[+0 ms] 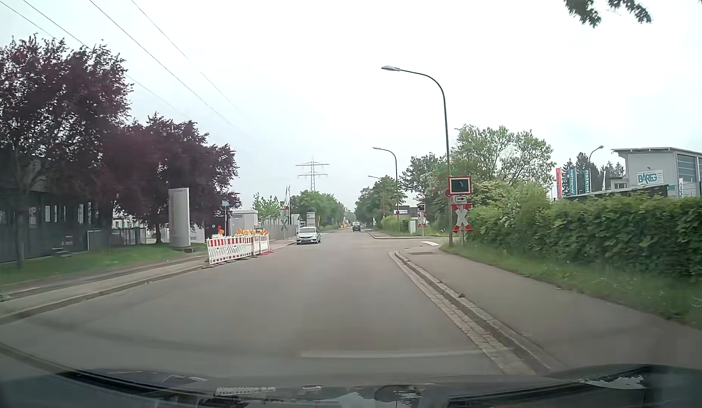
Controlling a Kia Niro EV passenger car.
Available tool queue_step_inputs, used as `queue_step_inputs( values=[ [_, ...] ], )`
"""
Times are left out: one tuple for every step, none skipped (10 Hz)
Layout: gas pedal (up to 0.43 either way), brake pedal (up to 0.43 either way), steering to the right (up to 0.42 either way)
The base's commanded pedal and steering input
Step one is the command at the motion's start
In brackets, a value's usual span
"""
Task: Follow the waypoints while adhering to traffic rules and regulations
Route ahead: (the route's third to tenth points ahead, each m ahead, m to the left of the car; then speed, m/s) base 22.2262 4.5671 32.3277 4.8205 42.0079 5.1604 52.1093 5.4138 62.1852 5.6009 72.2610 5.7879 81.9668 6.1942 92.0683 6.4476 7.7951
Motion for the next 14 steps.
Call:
queue_step_inputs(
  values=[
    [0.039,0.000,-0.004],
    [0.039,0.000,-0.001],
    [0.039,0.000,0.001],
    [0.039,0.000,0.001],
    [0.028,0.000,0.000],
    [0.008,0.000,-0.001],
    [0.000,0.000,-0.003],
    [0.000,0.000,-0.006],
    [0.000,0.000,-0.010],
    [0.000,0.000,-0.011],
    [0.000,0.000,-0.011],
    [0.000,0.000,-0.010],
    [0.000,0.000,-0.010],
    [0.000,0.006,-0.010]
  ],
)
